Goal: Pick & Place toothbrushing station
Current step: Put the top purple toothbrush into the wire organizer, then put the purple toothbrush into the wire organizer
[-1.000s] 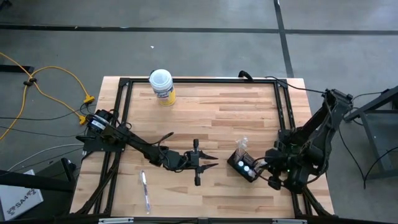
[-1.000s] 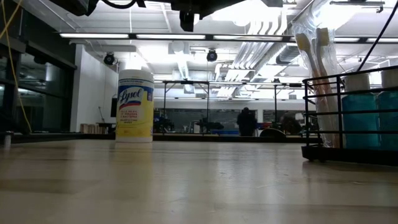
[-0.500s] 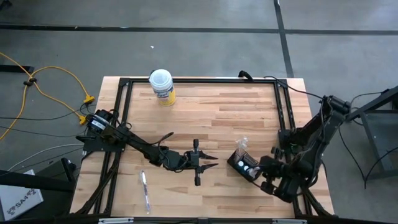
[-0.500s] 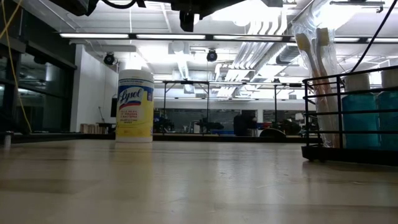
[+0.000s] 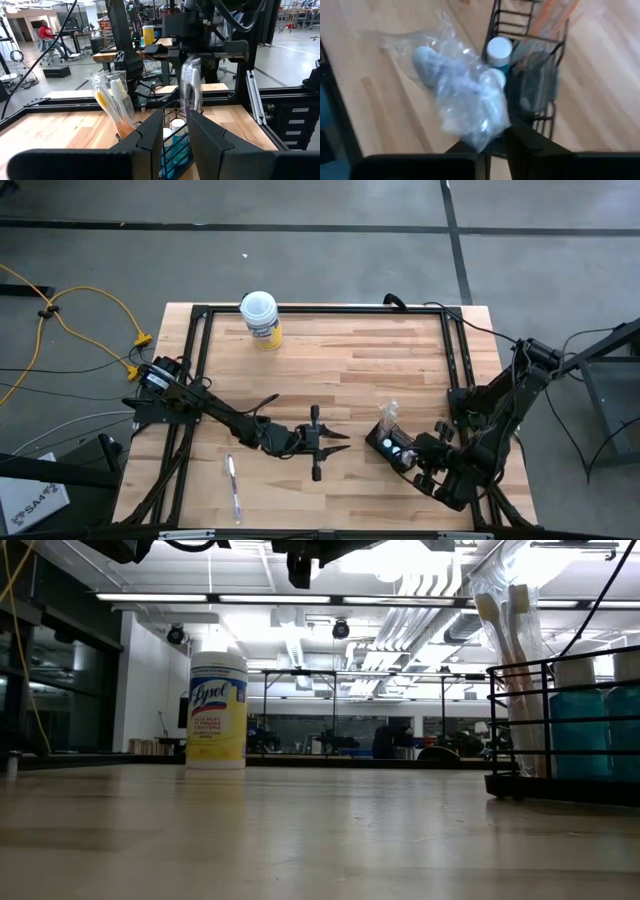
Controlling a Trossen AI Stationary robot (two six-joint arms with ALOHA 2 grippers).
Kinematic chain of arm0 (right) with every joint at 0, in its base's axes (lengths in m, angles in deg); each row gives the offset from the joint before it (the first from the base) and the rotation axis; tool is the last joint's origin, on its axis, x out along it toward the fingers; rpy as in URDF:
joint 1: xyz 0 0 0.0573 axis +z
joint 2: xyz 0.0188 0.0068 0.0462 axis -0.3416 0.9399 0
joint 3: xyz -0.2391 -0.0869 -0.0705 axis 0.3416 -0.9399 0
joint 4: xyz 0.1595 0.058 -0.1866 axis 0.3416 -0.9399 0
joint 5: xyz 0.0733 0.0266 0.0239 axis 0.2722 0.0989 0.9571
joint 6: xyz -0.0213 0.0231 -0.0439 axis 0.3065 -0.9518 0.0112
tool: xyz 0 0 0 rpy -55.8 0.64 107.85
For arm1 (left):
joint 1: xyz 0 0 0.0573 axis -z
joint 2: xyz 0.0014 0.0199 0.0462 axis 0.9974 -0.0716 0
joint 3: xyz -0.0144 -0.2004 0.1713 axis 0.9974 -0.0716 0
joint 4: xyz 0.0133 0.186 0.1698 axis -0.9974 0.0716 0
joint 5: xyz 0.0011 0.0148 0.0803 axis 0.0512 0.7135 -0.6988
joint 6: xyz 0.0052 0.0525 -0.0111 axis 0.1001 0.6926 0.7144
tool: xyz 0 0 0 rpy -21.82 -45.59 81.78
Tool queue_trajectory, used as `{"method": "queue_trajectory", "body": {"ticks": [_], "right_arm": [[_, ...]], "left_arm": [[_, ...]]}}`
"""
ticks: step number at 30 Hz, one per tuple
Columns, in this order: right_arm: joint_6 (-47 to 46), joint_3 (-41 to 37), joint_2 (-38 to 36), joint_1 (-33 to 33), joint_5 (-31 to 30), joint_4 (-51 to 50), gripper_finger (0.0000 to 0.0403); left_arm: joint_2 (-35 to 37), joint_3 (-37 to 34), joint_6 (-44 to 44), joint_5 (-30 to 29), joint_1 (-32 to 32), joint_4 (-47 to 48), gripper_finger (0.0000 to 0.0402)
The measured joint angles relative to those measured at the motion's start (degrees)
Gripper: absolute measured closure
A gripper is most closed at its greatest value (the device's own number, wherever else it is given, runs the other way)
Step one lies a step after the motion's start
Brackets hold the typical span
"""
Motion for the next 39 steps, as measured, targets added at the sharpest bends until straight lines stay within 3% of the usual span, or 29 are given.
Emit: {"method": "queue_trajectory", "body": {"ticks": [19, 33, 39], "right_arm": [[1.7, 0.0, 0.1, 0.0, 1.4, 0.0, 0.0289], [2.8, 0.0, -3.1, 0.0, 1.3, -2.2, 0.0298], [2.8, 0.0, -4.1, 0.1, 4.8, -2.6, 0.0296]], "left_arm": [[0.0, 0.0, 0.0, 0.0, 0.0, 0.0, 0.0316], [0.0, 0.0, 0.0, 0.0, 0.0, 0.0, 0.0316], [0.0, 0.0, 0.0, 0.0, 0.0, 0.0, 0.0316]]}}
